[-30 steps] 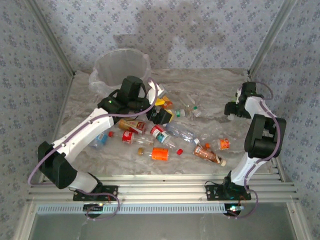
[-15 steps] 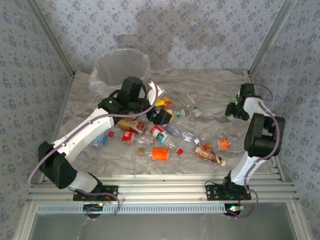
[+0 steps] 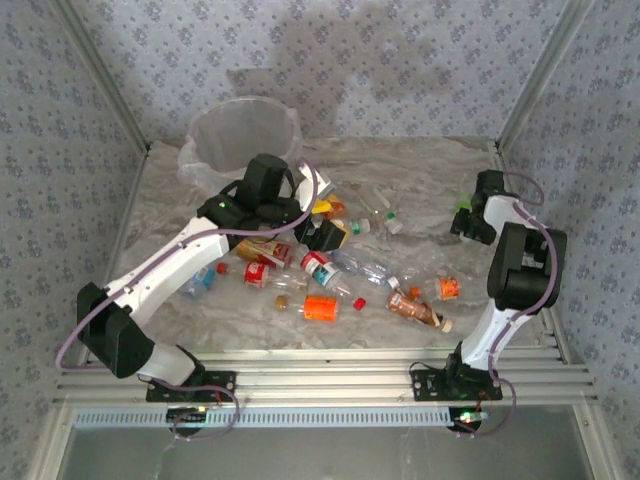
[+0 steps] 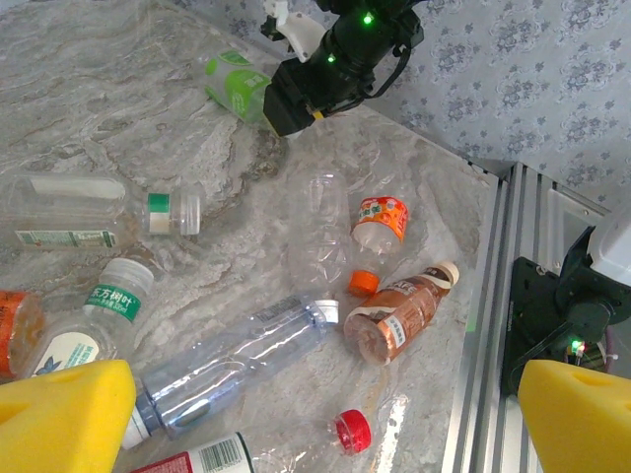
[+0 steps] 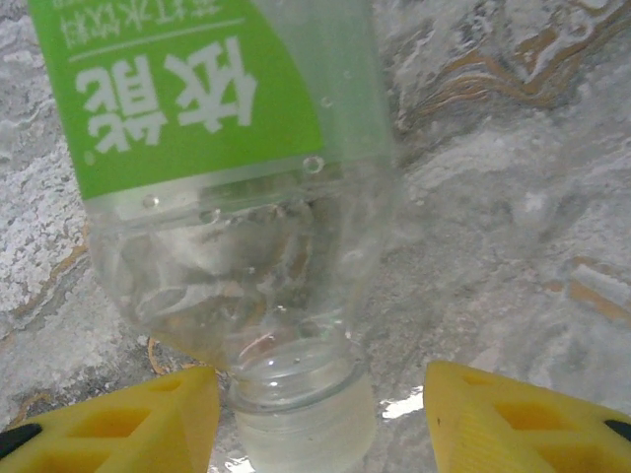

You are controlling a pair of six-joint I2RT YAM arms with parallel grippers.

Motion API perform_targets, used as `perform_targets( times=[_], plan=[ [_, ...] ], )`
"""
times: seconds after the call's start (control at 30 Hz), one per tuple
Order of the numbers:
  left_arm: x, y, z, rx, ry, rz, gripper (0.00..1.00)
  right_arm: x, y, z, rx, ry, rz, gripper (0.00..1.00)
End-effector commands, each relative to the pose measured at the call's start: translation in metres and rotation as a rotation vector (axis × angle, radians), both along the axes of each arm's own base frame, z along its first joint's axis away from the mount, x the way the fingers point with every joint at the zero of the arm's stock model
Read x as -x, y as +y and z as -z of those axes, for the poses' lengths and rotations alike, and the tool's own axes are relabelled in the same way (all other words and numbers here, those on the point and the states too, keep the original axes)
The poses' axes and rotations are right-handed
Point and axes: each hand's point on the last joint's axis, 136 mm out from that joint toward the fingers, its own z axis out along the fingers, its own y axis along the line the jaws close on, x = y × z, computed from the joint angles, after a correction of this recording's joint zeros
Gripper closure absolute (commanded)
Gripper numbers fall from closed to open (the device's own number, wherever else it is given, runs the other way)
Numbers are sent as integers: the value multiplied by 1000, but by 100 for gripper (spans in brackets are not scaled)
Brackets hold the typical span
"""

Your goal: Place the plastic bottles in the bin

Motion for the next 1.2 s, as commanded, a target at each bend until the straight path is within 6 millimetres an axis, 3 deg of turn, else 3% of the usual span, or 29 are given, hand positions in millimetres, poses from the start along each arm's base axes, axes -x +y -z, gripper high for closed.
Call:
perform_targets(
  times=[0.0, 0.3, 0.53, 0.67, 0.73, 0.93, 1.17],
  plan=[
    [7, 3, -12, 19, -38, 10, 0, 3, 4, 12, 4, 30, 0, 41],
    [7, 3, -12, 17, -38, 9, 0, 0, 5, 18, 18, 36, -13, 46],
    [6, 3, -11, 14, -36, 5, 0, 1, 1, 13, 49, 31, -6, 60],
    [6, 3, -12, 21, -25, -2, 0, -2, 3, -1, 64, -2, -22, 66],
    [5, 3, -13, 24, -16, -10, 0, 8, 5, 2, 63, 12, -25, 69],
    [2, 3, -16, 34, 9, -48, 1, 8, 15, -25, 56, -63, -51, 72],
    [-7, 1, -16, 50, 95, -122, 0, 11, 66, -76, -34, -217, -170, 72]
  ],
)
